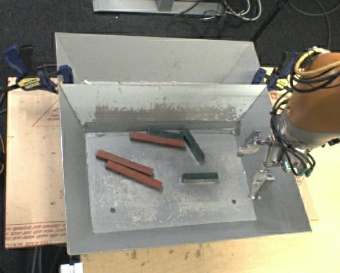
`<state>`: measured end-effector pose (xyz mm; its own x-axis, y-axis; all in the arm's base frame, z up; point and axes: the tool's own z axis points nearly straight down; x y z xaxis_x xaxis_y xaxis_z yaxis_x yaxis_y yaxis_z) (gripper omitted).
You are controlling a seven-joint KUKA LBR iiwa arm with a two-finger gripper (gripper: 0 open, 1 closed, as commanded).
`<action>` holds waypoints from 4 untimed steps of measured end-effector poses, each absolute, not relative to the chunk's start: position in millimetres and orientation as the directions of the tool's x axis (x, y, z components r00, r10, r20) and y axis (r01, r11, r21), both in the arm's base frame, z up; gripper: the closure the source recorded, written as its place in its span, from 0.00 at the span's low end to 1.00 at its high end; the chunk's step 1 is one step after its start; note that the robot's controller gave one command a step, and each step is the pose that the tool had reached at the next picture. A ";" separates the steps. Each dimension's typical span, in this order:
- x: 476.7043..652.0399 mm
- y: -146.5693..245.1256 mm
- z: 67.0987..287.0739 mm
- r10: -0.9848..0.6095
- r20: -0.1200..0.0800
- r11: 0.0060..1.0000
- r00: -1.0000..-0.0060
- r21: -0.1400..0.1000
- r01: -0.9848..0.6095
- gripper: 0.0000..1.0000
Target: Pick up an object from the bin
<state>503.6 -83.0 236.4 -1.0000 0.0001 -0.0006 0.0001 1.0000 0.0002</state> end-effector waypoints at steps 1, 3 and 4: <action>503.6 -82.9 236.4 -0.001 -0.001 1.000 -1.000 0.000 -0.001 0.00; 553.5 -28.7 78.2 -0.183 -0.020 0.983 -0.983 -0.004 -0.183 1.00; 553.5 -28.7 78.2 -0.183 -0.020 0.983 -0.983 -0.004 -0.183 1.00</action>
Offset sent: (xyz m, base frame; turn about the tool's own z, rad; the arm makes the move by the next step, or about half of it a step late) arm -0.0021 0.0331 -0.1483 0.0493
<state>553.5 -28.7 78.2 -0.9829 -0.1828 -0.0205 -0.1828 0.9831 -0.0037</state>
